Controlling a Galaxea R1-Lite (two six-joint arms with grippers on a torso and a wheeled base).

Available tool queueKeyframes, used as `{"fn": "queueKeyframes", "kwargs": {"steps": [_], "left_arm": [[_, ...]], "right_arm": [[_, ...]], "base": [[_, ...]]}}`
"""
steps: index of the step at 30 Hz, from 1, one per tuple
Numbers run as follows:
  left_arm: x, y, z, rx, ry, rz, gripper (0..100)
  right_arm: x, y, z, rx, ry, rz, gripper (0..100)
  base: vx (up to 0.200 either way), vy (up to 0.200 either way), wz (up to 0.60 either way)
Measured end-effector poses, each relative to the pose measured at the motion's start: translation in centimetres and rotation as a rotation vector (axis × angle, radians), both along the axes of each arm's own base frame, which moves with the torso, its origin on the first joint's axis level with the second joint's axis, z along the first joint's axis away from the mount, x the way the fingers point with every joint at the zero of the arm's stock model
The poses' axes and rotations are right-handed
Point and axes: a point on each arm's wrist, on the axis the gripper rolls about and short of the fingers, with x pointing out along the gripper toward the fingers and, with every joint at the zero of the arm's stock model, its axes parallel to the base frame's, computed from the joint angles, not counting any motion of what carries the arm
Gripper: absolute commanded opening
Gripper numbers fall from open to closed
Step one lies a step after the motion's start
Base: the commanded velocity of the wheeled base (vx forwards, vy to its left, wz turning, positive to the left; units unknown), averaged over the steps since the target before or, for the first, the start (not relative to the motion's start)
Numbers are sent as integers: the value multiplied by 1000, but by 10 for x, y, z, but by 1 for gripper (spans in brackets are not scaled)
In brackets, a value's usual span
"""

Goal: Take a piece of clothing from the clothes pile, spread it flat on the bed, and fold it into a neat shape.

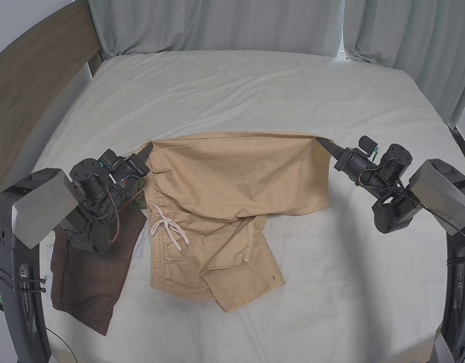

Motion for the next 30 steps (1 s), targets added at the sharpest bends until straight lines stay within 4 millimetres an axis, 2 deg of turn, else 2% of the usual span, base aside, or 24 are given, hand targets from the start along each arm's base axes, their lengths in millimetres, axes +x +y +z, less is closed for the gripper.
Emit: {"fn": "queueKeyframes", "kwargs": {"steps": [18,30], "left_arm": [[24,6,-22,-40,1,12,0],[31,7,-28,-50,-3,14,0]], "right_arm": [[31,2,-21,4,-25,-2,0],[38,4,-27,4,-24,1,0]], "base": [[0,0,0],[0,0,0]]}}
